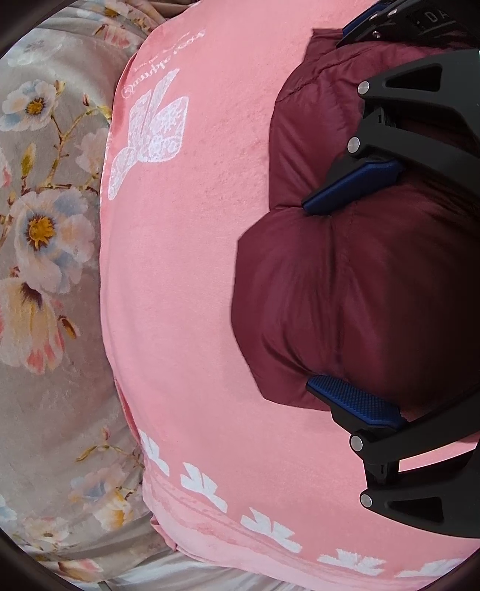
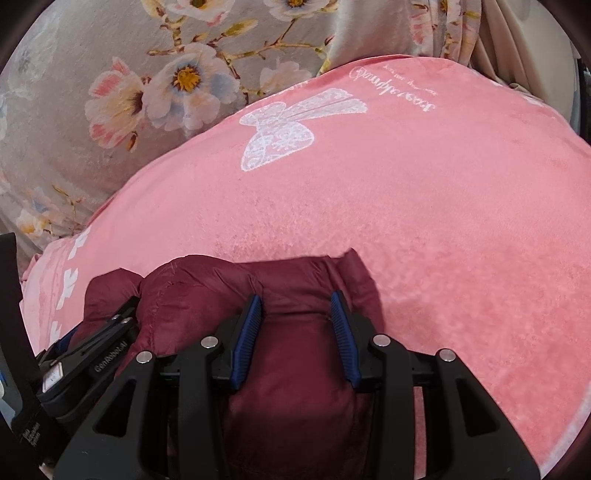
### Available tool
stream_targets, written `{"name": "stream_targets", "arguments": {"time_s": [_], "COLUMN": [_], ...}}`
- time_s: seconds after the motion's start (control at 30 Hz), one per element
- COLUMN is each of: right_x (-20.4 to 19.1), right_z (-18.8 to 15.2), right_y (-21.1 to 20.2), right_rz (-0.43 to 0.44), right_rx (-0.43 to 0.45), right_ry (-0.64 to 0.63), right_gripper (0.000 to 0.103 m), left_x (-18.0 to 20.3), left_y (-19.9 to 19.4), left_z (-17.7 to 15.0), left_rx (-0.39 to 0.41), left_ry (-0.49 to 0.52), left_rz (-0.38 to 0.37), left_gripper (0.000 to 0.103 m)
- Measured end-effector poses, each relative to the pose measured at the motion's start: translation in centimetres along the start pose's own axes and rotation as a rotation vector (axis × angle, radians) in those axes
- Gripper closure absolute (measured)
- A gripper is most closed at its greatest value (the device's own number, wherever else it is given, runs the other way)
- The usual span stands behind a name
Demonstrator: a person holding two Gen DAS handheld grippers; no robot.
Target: Fold large clothes
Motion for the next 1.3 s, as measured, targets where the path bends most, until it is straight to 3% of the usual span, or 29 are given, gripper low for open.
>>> {"name": "stream_targets", "arguments": {"time_s": [0.17, 0.3, 0.4, 0.47, 0.53, 0.63, 0.7, 0.8, 0.93, 1.17, 1.27, 1.3], "right_x": [0.9, 2.1, 3.0, 3.2, 3.6, 4.8, 5.4, 5.0, 4.2, 3.5, 3.0, 2.8], "right_z": [-4.4, -7.8, -8.9, -9.0, -9.0, -9.2, -9.4, -9.5, -9.6, -9.2, -8.8, -8.7], "right_y": [-6.1, -5.1, -4.4, -5.0, -5.5, -4.7, -4.2, -4.2, -4.1, -3.7, -3.3, -3.0], "right_rz": [-0.001, -0.023, -0.013, 0.003, 0.027, 0.080, 0.146, 0.146, 0.165, 0.219, 0.264, 0.309], "right_rx": [-0.002, -0.077, -0.086, -0.088, -0.085, -0.113, -0.131, -0.123, -0.118, -0.105, -0.120, -0.137], "right_ry": [-0.043, -0.056, -0.026, -0.021, -0.008, 0.048, 0.093, 0.075, 0.068, 0.092, 0.110, 0.127], "right_gripper": [0.065, 0.065, 0.053, 0.053, 0.050, 0.038, 0.036, 0.034, 0.034, 0.034, 0.047, 0.058], "left_x": [-1.9, -1.5, -1.3, -1.6, -2.5, -4.4, -5.5, -6.4, -6.4, -5.2, -4.8, -4.7], "left_y": [-4.8, -5.7, -5.4, -5.8, -6.0, -5.6, -5.0, -4.0, -3.4, -4.0, -4.4, -4.7], "left_z": [-3.4, -7.1, -8.8, -9.3, -9.5, -9.8, -10.0, -10.3, -10.6, -10.7, -10.5, -10.4], "left_rx": [-0.019, -0.064, -0.055, -0.068, -0.105, -0.181, -0.224, -0.266, -0.273, -0.237, -0.233, -0.231], "left_ry": [0.006, 0.045, 0.068, 0.075, 0.054, -0.021, -0.078, -0.136, -0.155, -0.096, -0.073, -0.072], "left_rz": [-0.079, -0.051, -0.005, -0.009, -0.047, -0.147, -0.218, -0.299, -0.347, -0.388, -0.393, -0.395], "left_gripper": [0.016, 0.016, 0.014, 0.015, 0.015, 0.014, 0.011, 0.007, 0.005, 0.008, 0.018, 0.020]}}
Point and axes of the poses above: each gripper's, at about its wrist camera, not at the fingertips, and y roughly the way its jaws point, x to its right, z to its top, the point moved 5 cm from there along y, roughly the way its jaws point, and after that the axes turned 11 degrees about -x, right-handed, at the moved point
